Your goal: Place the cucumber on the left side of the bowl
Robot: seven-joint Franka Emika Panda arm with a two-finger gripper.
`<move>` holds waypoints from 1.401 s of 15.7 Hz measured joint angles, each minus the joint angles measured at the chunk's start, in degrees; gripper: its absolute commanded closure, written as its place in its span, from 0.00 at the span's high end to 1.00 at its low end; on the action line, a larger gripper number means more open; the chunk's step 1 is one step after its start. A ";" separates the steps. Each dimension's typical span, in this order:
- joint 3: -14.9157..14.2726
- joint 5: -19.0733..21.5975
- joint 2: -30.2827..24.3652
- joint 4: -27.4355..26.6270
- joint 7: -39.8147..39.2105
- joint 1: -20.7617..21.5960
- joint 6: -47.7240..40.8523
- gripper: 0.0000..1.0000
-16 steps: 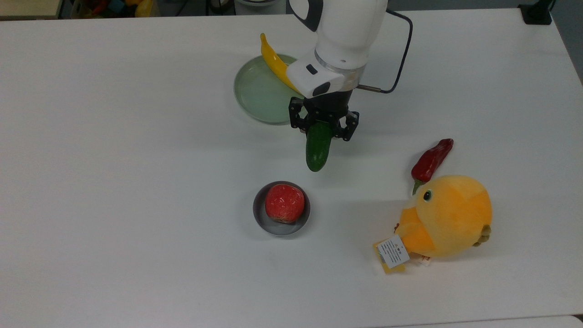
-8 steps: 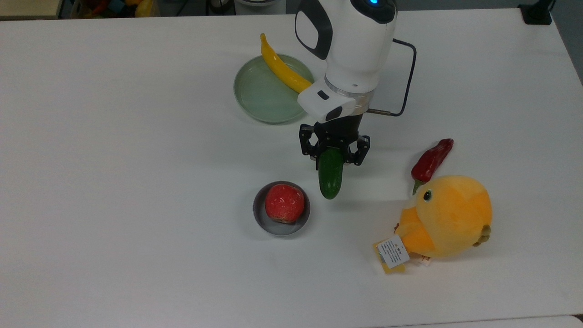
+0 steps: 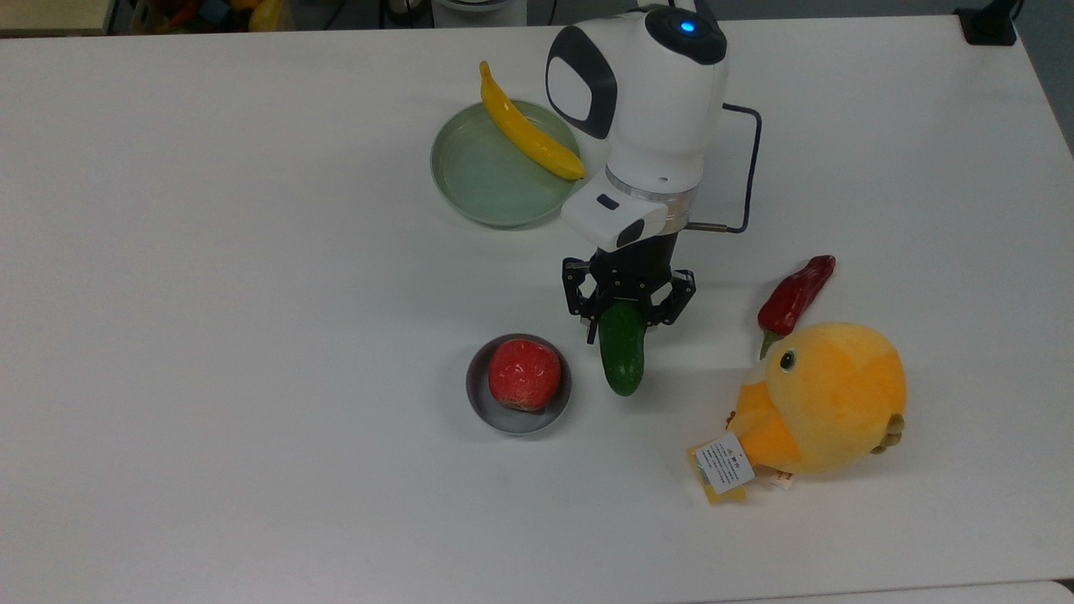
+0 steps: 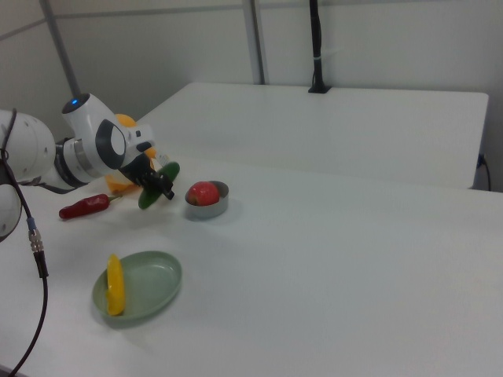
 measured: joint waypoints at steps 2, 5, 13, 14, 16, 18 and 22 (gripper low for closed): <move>0.15 -1.36 1.03 0.09 -0.01 -0.02 0.22 0.70; 0.22 -1.83 1.99 0.86 -0.02 -0.11 0.27 0.70; 0.38 -1.86 2.05 1.44 -0.10 -0.36 0.27 1.00; 0.39 -1.86 2.02 1.63 -0.12 -0.40 0.27 1.00; 0.40 -1.96 1.42 2.28 -0.26 -0.57 0.16 1.00; 0.40 -1.94 -0.75 2.56 -0.72 -0.76 -3.23 1.00; 0.52 2.49 -7.64 2.03 -5.50 -0.89 -15.31 1.00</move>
